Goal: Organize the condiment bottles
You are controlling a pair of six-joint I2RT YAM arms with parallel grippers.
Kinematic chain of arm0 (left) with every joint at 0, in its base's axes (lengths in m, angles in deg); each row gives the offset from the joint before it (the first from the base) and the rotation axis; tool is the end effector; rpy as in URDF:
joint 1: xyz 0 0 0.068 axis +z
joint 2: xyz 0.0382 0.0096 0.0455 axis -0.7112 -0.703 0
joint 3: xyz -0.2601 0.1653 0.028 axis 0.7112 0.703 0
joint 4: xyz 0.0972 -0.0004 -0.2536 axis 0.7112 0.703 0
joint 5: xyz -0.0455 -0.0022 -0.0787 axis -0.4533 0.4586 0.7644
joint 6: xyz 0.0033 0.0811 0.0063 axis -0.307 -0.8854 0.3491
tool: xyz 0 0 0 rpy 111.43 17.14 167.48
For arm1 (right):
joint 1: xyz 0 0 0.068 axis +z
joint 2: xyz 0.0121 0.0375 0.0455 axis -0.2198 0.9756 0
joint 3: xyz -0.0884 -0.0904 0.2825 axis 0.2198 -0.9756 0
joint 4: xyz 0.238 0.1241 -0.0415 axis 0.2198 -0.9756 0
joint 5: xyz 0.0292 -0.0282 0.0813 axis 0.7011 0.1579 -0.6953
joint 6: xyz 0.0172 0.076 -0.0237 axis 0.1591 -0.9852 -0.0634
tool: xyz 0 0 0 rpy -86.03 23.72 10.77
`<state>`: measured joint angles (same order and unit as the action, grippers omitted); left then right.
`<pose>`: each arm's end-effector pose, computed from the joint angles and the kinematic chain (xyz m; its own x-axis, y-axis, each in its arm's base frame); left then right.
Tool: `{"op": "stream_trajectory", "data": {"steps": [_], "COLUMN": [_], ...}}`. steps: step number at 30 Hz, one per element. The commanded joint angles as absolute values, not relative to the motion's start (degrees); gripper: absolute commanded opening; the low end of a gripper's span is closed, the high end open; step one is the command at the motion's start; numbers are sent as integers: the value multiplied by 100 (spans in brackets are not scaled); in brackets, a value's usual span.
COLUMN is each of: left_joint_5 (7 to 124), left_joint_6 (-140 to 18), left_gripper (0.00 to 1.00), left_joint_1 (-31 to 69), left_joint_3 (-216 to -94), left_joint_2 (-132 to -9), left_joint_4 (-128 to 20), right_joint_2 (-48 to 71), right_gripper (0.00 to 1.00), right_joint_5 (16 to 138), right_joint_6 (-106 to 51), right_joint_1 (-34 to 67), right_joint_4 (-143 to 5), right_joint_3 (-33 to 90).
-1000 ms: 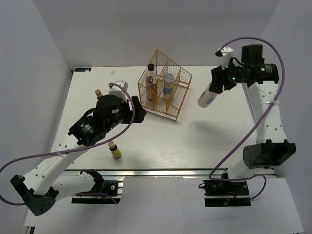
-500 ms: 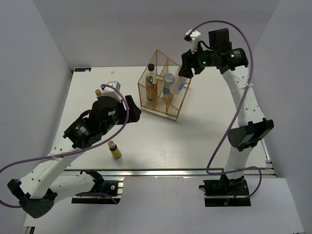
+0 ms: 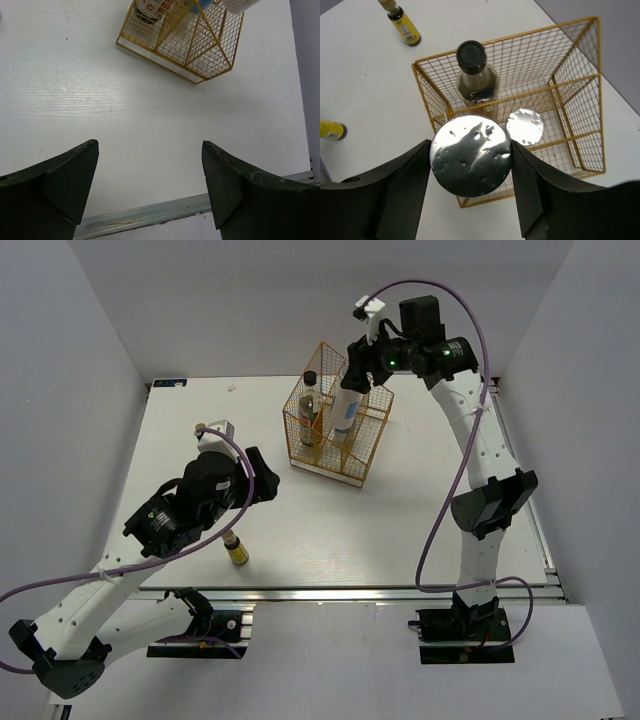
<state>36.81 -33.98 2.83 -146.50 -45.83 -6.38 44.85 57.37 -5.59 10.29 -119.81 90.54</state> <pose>0.1532 -0.1069 0.3870 -0.5730 -0.2751 -0.7720 0.0727 0.9212 -0.3823 0.4249 0.2157 0.4808 -0.2358 -0.3461 -0.9081 -0.8089 0.5878 -0.0140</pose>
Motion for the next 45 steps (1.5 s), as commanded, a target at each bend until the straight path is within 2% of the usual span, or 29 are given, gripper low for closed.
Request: {"op": "stream_trajectory", "data": {"steps": [1,20,31,32,33,35,36,38,42,45], "left_joint_5": [3568,3489,3401,3393,3393,3384,3384,3366,3270,3243], "left_joint_6": [-3265,-3027,-2922,-2896,-2887,-2843,-2825,-2755,-2597,-2500], "left_gripper": [93,94,96,96,96,96,96,96,97,98], "left_joint_1": [271,271,279,271,271,271,271,271,271,271], "left_joint_3": [-14505,-14197,-14171,-14162,-14145,-14092,-14065,-14065,-14109,-14144], "left_joint_2": [-4451,-4160,-4081,-4064,-4038,-4029,-4029,-4055,-4160,-4283], "left_joint_4": [-547,-389,-187,-169,-152,-108,-81,32,314,507], "right_joint_2": [4493,4845,4327,4335,4327,4335,4344,4379,4414,4414], "right_gripper": [0,0,1,3,12,23,34,42,67,77], "right_joint_5": [5655,5928,6007,6007,5998,5998,5989,6007,6007,5989], "right_joint_6": [-677,-414,-203,-194,-194,-185,-185,-185,-211,-211], "right_joint_1": [1279,1358,1446,1438,1438,1438,1438,1438,1446,1446], "right_joint_4": [-11447,-11517,-10375,-10383,-10383,-10375,-10357,-10357,-10383,-10445], "right_joint_3": [9412,9017,7224,7154,7127,7013,6986,6969,7003,7117]}}
